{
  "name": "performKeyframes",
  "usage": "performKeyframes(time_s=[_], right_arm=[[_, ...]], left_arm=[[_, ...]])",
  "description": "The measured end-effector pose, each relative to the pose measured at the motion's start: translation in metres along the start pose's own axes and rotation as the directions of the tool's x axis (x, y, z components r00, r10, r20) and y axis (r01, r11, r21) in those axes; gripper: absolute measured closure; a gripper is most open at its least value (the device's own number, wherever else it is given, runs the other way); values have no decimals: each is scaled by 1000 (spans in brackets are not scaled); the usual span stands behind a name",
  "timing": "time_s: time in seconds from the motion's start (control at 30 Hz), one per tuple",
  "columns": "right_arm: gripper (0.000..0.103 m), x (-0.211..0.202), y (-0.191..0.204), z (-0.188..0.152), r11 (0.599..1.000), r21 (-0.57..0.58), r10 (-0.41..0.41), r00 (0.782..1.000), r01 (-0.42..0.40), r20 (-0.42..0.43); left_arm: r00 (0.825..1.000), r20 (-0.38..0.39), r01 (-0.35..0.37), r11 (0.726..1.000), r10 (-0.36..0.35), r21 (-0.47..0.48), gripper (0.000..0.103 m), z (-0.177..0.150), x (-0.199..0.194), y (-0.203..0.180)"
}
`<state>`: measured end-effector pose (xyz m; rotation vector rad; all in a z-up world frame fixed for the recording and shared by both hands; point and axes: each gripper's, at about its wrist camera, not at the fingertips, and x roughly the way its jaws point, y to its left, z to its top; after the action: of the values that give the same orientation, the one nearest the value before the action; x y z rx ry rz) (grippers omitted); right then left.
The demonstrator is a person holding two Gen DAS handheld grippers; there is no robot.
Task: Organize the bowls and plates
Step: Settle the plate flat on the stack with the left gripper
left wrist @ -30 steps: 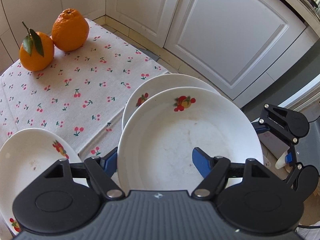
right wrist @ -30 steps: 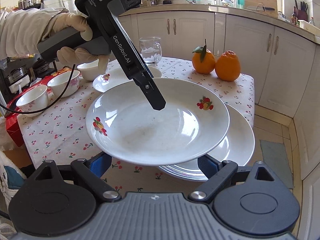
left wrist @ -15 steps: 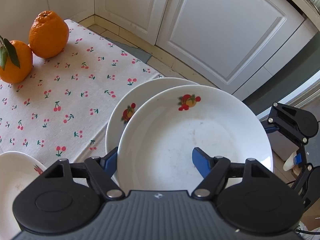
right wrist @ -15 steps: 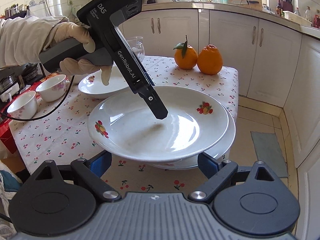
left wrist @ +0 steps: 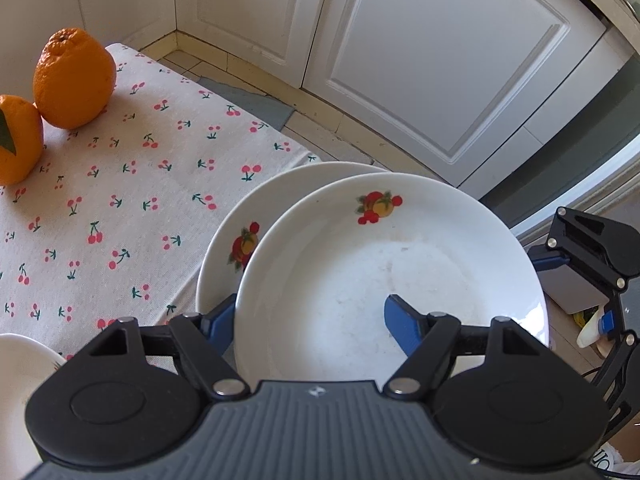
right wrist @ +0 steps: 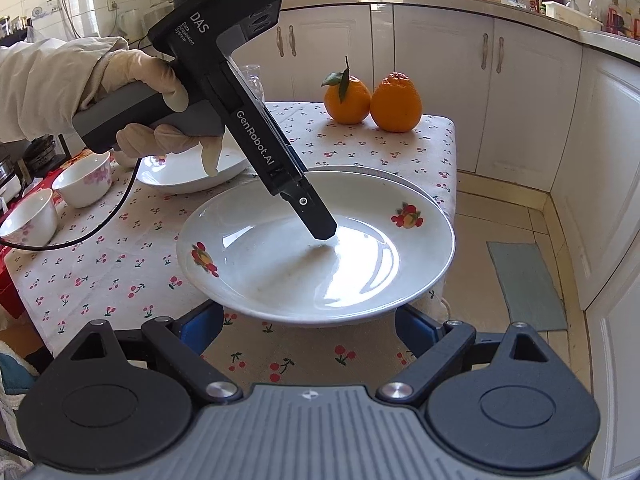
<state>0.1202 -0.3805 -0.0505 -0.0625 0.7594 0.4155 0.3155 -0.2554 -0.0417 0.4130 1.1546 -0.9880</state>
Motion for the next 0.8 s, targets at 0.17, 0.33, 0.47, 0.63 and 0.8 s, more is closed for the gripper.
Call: performKeyframes(time_s=[0.17, 0.33, 0.47, 0.63, 0.8], right_arm=[[8, -3, -1, -1, 1000, 14, -10, 1000, 10, 0], [8, -4, 0, 0, 1000, 14, -22, 1000, 22, -1], [8, -4, 1, -1, 999, 17, -28, 1000, 28, 1], [8, -5, 2, -1, 999, 18, -30, 1000, 29, 4], [8, -5, 2, -1, 999, 21, -32, 999, 32, 7]], left_arm=[[1000, -4, 1, 1000, -1, 8, 28, 2, 2, 0], [999, -26, -24, 998, 26, 55, 26, 2, 5, -4], [998, -48, -32, 997, 35, 68, 24, 3, 6, -5], [997, -65, -46, 994, 52, 95, 23, 5, 7, -7], [996, -65, -55, 993, 62, 102, 23, 6, 6, -8]])
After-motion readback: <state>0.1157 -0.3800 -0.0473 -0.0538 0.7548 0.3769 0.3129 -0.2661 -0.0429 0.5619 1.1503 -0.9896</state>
